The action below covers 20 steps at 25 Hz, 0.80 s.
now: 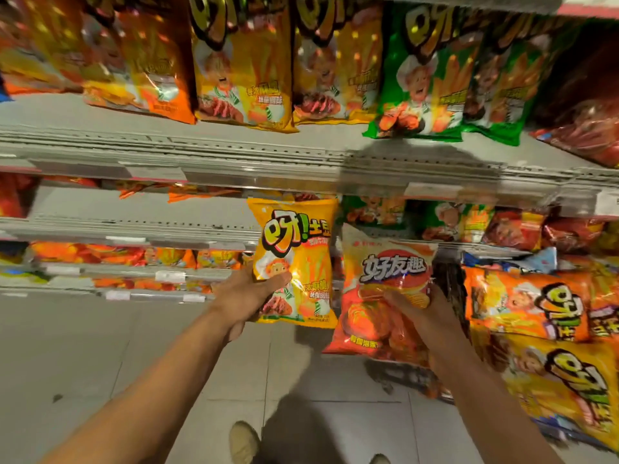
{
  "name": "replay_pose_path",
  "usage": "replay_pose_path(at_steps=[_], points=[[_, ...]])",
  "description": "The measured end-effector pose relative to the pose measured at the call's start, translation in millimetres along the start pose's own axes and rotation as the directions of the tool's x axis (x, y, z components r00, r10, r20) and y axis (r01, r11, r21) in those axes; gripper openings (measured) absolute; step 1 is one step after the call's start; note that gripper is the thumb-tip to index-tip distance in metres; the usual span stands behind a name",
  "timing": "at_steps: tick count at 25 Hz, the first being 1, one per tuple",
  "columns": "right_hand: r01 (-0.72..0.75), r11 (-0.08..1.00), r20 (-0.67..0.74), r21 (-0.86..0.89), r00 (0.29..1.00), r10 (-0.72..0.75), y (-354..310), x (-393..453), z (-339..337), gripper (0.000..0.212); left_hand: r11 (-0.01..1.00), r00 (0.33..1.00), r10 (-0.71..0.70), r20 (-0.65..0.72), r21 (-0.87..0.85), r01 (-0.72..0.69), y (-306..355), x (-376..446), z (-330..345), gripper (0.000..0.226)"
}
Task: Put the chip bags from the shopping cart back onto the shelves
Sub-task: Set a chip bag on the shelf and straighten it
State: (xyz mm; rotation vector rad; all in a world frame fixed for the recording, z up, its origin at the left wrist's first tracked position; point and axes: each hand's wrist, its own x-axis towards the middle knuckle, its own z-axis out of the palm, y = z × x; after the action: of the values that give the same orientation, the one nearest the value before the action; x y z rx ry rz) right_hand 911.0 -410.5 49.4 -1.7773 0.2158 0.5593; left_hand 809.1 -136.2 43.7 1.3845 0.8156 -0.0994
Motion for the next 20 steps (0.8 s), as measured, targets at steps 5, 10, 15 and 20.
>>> replay_pose_path(at_steps=[5, 10, 15, 20], points=[[0.055, 0.996, -0.071, 0.067, 0.996, -0.05, -10, 30, 28, 0.073, 0.993, 0.997, 0.078, 0.016, -0.087, -0.076, 18, 69, -2, 0.014], [0.124, 0.987, -0.065, 0.098, 0.991, -0.118, -14, 75, 36, 0.062, 0.963, 0.972, 0.235, -0.011, -0.13, -0.235, 40, 129, 17, 0.026], [0.21, 0.976, -0.023, 0.056, 0.978, -0.209, -9, 110, 36, 0.063, 0.939, 0.938, 0.342, 0.053, -0.048, -0.34, 40, 175, 26, 0.012], [0.215, 0.975, -0.029, 0.048, 0.976, -0.214, -1, 128, 33, 0.079, 0.933, 0.936, 0.352, 0.021, -0.088, -0.349, 28, 198, 28, 0.009]])
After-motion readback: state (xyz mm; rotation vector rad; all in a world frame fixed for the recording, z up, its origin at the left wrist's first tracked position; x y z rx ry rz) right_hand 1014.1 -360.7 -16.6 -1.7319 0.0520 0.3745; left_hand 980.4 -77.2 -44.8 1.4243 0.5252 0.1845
